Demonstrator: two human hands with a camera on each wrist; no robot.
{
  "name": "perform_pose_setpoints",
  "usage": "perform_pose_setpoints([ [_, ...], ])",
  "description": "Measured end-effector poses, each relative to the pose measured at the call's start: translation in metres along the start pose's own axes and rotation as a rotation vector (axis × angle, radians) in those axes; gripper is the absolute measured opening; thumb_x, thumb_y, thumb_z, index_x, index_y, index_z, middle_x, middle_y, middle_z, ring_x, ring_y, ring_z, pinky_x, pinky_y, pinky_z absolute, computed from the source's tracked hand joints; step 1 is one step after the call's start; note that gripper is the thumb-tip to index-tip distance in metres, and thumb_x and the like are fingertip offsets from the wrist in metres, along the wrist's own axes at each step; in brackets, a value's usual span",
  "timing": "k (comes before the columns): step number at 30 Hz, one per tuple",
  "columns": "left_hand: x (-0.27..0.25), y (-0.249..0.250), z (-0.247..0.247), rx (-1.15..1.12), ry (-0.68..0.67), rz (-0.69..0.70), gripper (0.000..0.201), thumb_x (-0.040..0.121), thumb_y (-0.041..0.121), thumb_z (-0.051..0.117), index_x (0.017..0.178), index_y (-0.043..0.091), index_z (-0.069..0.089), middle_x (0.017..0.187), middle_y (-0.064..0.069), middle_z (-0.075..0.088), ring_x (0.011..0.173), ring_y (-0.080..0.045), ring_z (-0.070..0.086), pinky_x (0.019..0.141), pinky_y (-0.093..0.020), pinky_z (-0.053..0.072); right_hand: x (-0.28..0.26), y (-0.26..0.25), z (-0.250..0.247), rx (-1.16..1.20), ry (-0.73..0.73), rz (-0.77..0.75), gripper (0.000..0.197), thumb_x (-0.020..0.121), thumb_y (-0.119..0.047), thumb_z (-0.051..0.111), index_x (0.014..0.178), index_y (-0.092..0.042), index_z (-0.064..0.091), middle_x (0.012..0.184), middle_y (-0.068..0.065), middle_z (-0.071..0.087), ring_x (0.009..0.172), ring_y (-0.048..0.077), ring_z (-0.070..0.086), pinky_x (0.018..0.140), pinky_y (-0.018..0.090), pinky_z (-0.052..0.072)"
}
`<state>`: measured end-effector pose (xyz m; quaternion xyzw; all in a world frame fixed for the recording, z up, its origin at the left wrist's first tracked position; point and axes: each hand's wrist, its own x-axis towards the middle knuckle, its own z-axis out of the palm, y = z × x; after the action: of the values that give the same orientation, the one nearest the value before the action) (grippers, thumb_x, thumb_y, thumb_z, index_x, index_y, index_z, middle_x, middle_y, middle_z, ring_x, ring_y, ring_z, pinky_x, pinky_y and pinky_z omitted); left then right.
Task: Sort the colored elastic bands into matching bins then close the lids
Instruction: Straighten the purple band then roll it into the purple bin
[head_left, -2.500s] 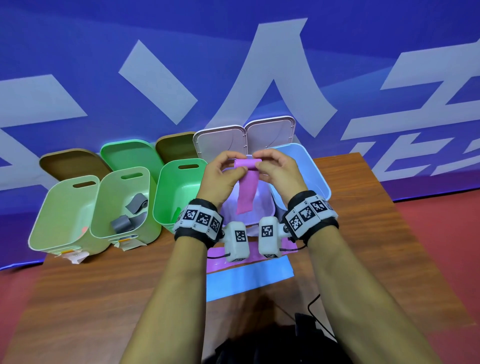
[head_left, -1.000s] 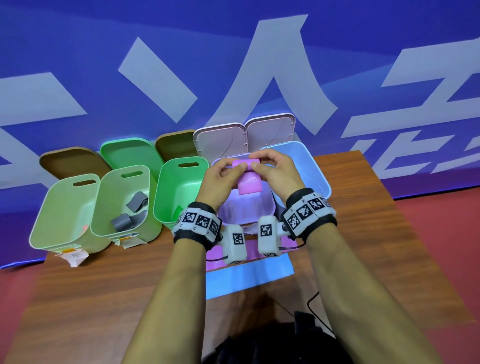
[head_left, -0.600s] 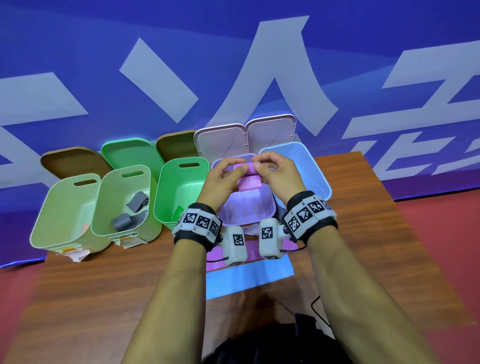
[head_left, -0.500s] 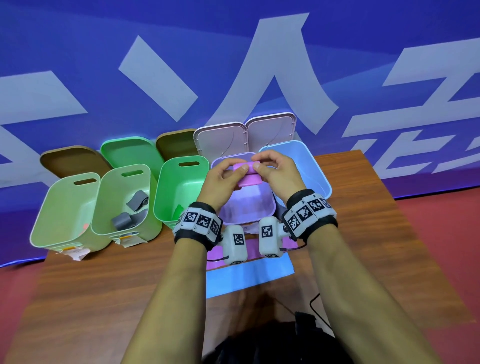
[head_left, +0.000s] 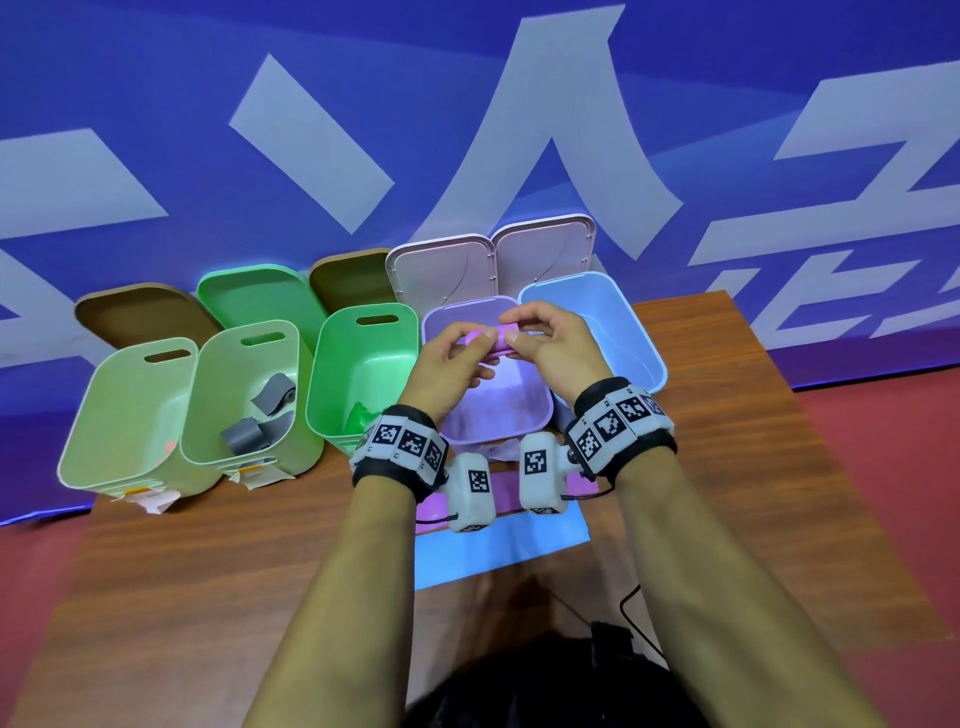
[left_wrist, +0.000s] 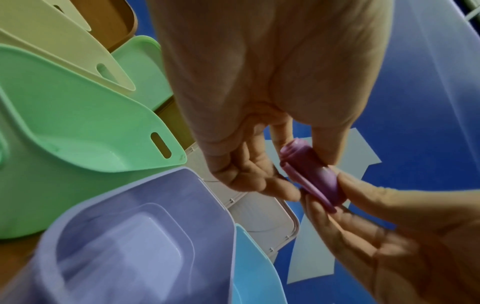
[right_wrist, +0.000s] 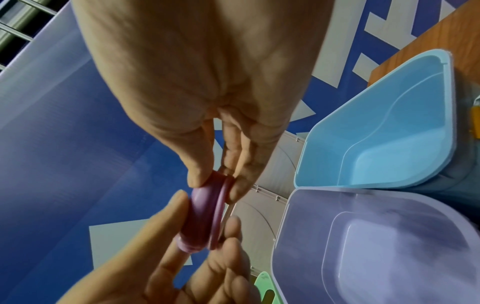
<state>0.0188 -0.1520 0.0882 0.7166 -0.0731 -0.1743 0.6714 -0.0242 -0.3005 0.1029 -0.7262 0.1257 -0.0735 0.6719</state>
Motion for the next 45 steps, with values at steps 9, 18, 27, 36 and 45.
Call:
perform_pose_setpoints([
  [9, 0.011, -0.015, -0.005, 0.001, 0.015, 0.010, 0.020, 0.092, 0.005, 0.066, 0.111, 0.004, 0.059, 0.083, -0.009, 0.066, 0.068, -0.013, 0.060, 0.072, -0.023, 0.050, 0.009, 0.013, 0.005, 0.046, -0.019, 0.116, 0.024, 0.092, 0.002, 0.059, 0.114, -0.005, 0.066, 0.104, 0.012, 0.066, 0.106, 0.032, 0.067, 0.096, 0.035, 0.055],
  [18, 0.023, -0.028, -0.013, 0.070, 0.037, 0.030, 0.019, 0.089, -0.002, 0.065, 0.102, 0.011, 0.060, 0.080, -0.010, 0.063, 0.062, -0.009, 0.057, 0.069, -0.022, 0.048, 0.022, 0.022, 0.014, 0.031, -0.036, 0.175, 0.026, 0.093, 0.009, 0.052, 0.114, 0.000, 0.064, 0.106, 0.020, 0.064, 0.094, 0.026, 0.066, 0.075, 0.020, 0.058],
  [27, 0.044, -0.045, -0.018, 0.173, 0.052, -0.007, 0.029, 0.076, 0.011, 0.081, 0.097, 0.027, 0.068, 0.048, 0.014, 0.050, 0.050, -0.006, 0.043, 0.064, -0.023, 0.042, 0.043, 0.035, 0.021, -0.160, -0.030, 0.183, 0.030, 0.078, 0.006, 0.066, 0.093, -0.019, 0.070, 0.107, 0.008, 0.072, 0.104, 0.026, 0.066, 0.096, 0.037, 0.053],
  [36, 0.059, -0.066, -0.018, 0.311, -0.028, -0.206, 0.035, 0.059, 0.020, 0.088, 0.085, 0.022, 0.065, 0.070, 0.000, 0.069, 0.065, -0.015, 0.059, 0.076, -0.032, 0.051, 0.057, 0.070, 0.024, -0.345, -0.059, 0.327, 0.033, 0.074, 0.004, 0.068, 0.078, -0.029, 0.067, 0.085, -0.003, 0.067, 0.093, 0.022, 0.067, 0.083, 0.032, 0.057],
  [45, 0.070, -0.093, -0.013, 0.495, -0.169, -0.364, 0.024, 0.079, 0.001, 0.066, 0.083, 0.025, 0.063, 0.077, 0.005, 0.073, 0.084, -0.017, 0.068, 0.092, -0.032, 0.054, 0.061, 0.095, 0.022, -0.539, -0.099, 0.423, 0.025, 0.084, 0.002, 0.061, 0.080, -0.021, 0.069, 0.094, 0.003, 0.072, 0.097, 0.025, 0.067, 0.087, 0.033, 0.056],
])
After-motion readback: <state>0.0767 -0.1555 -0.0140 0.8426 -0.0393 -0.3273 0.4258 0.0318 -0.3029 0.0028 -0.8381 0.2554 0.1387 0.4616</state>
